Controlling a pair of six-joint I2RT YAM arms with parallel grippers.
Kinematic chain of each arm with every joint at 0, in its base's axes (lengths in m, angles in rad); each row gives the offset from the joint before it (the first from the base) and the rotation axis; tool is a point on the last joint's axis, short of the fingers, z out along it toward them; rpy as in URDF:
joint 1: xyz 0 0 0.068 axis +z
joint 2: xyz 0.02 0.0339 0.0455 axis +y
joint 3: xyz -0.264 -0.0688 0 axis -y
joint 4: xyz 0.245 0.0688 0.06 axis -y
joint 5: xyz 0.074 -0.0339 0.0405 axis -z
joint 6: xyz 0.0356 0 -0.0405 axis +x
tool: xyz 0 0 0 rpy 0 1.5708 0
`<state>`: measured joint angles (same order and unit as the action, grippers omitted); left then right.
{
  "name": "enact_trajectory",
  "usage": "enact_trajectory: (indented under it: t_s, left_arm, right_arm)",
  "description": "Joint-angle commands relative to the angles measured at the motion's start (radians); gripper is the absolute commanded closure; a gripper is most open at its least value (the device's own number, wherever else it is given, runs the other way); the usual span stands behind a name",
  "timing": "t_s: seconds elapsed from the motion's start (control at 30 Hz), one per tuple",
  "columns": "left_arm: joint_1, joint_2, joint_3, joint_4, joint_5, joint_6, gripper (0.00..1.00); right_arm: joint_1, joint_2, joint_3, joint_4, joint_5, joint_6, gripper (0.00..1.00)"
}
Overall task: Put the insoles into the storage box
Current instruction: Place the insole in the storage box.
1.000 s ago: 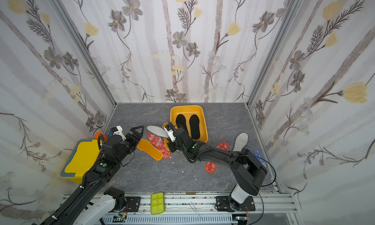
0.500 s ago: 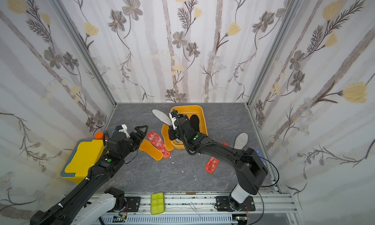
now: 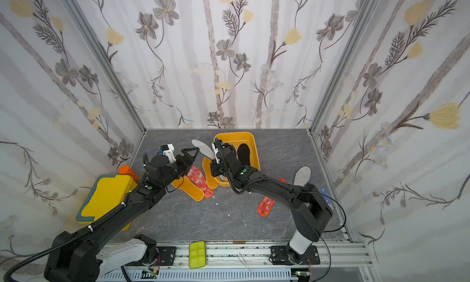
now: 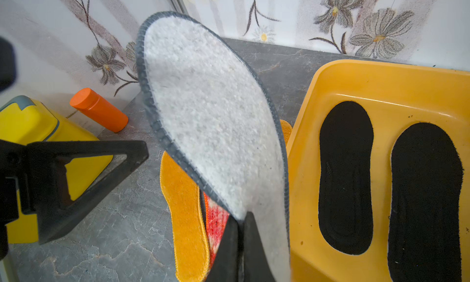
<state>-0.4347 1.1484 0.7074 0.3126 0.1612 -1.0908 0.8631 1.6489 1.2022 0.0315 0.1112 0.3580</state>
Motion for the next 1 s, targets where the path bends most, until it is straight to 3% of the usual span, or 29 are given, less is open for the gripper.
enact_trajectory:
  t_s: [0.0, 0.23, 0.6, 0.97]
  left_arm:
    - [-0.021, 0.039, 0.028, 0.06, 0.0, 0.016, 0.09]
    - [-0.036, 0.07, 0.03, 0.045, -0.034, 0.017, 0.17]
    - [-0.036, 0.103, 0.055, 0.026, -0.052, 0.034, 0.5]
    - [-0.038, 0.169, 0.087, 0.023, -0.036, 0.046, 0.71]
  right_arm:
    - [0.007, 0.005, 0.01, 0.0, 0.012, 0.001, 1.0]
    - [0.025, -0.015, 0.002, 0.002, 0.043, -0.017, 1.0]
    - [0.043, -0.024, -0.001, 0.004, 0.058, -0.053, 1.0]
    - [0.059, -0.037, -0.007, 0.002, 0.058, -0.073, 1.0]
